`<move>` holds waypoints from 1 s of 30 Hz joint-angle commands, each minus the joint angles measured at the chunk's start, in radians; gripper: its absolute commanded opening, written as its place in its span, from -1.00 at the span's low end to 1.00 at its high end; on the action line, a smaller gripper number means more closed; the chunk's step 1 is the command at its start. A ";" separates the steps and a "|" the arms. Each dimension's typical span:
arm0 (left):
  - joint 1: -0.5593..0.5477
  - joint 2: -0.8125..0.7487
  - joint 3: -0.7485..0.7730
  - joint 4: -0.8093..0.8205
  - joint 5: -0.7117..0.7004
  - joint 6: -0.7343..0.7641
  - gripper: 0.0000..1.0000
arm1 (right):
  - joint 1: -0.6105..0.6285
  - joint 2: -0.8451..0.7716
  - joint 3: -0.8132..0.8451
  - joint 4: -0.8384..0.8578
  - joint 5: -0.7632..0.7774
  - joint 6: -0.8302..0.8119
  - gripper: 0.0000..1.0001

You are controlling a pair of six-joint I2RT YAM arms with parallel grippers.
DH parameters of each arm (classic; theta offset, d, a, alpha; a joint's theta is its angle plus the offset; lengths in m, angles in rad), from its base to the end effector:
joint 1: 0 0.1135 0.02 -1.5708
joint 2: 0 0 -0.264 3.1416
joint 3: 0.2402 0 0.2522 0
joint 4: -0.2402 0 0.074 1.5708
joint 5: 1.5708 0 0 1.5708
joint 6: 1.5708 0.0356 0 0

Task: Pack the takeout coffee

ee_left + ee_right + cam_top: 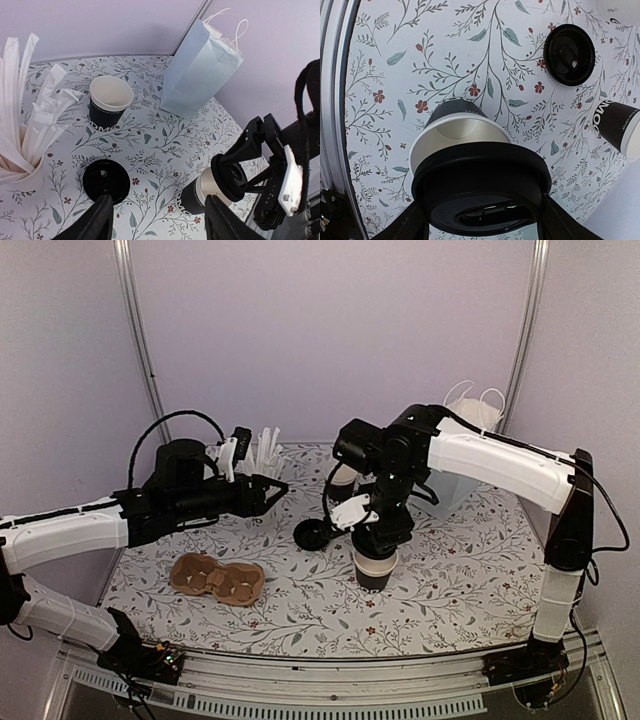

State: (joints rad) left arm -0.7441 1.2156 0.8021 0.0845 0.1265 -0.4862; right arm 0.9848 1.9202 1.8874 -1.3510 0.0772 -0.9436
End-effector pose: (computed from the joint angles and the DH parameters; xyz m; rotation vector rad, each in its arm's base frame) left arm 0.2030 -0.1930 0.2822 0.3491 1.9836 -0.9346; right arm 0.2111 0.3130 0.3059 -2.4186 1.6912 -0.1083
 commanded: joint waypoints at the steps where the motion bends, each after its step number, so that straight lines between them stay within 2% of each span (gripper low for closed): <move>1: -0.005 -0.011 -0.008 0.029 0.007 0.002 0.28 | 0.018 0.019 -0.035 -0.017 0.014 -0.016 0.20; 20: -0.005 0.008 -0.021 0.052 0.022 -0.013 0.28 | 0.022 0.072 -0.033 -0.017 0.006 -0.007 0.22; 30: -0.005 0.022 -0.024 0.060 0.028 -0.016 0.27 | 0.022 0.082 -0.037 -0.017 0.006 -0.004 0.30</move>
State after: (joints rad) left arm -0.7441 1.2293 0.7929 0.1158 0.1463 -0.5014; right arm 1.0008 1.9820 1.8534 -1.3598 0.0948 -0.9543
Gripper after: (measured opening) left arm 0.638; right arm 0.703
